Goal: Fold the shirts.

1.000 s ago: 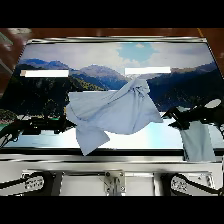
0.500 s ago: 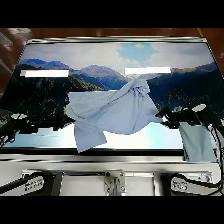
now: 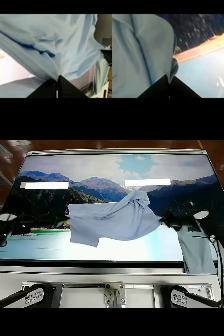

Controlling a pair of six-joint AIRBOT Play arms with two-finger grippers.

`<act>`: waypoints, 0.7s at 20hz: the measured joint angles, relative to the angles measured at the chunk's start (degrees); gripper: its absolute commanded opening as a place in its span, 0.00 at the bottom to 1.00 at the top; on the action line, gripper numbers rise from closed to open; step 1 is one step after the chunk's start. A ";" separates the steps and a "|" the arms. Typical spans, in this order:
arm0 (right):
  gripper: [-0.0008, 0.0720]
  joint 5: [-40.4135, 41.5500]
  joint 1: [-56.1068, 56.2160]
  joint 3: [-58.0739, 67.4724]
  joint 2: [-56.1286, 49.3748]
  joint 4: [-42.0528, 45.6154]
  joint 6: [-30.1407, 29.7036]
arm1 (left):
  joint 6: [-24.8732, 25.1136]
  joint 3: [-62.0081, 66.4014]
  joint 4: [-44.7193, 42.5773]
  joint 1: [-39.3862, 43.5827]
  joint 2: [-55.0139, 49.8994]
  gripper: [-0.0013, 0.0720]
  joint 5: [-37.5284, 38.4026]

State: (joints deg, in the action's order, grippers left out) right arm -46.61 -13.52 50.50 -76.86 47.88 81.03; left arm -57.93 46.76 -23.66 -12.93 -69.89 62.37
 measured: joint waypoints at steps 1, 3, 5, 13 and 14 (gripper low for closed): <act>0.09 -0.55 0.04 2.01 2.62 -0.02 -1.68 | -0.57 3.04 -0.22 -0.33 1.31 0.06 0.04; 0.09 -1.25 0.11 7.61 9.03 -0.15 -4.59 | -2.25 11.17 -0.63 -1.20 4.96 0.06 0.15; 0.09 -0.79 0.11 14.93 16.31 0.07 -6.82 | -5.05 22.21 -1.49 -2.32 9.31 0.06 0.35; 0.09 -1.40 0.13 44.26 35.74 15.67 1.20 | -21.44 65.02 -25.42 -5.07 22.08 0.06 0.13; 0.09 -2.54 0.15 46.25 37.03 16.65 1.92 | -23.08 67.19 -27.80 -5.14 23.41 0.06 0.83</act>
State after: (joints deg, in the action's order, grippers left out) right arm -49.15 -13.37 96.75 -39.83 64.53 82.96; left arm -81.01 113.95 -51.46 -18.06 -46.48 63.20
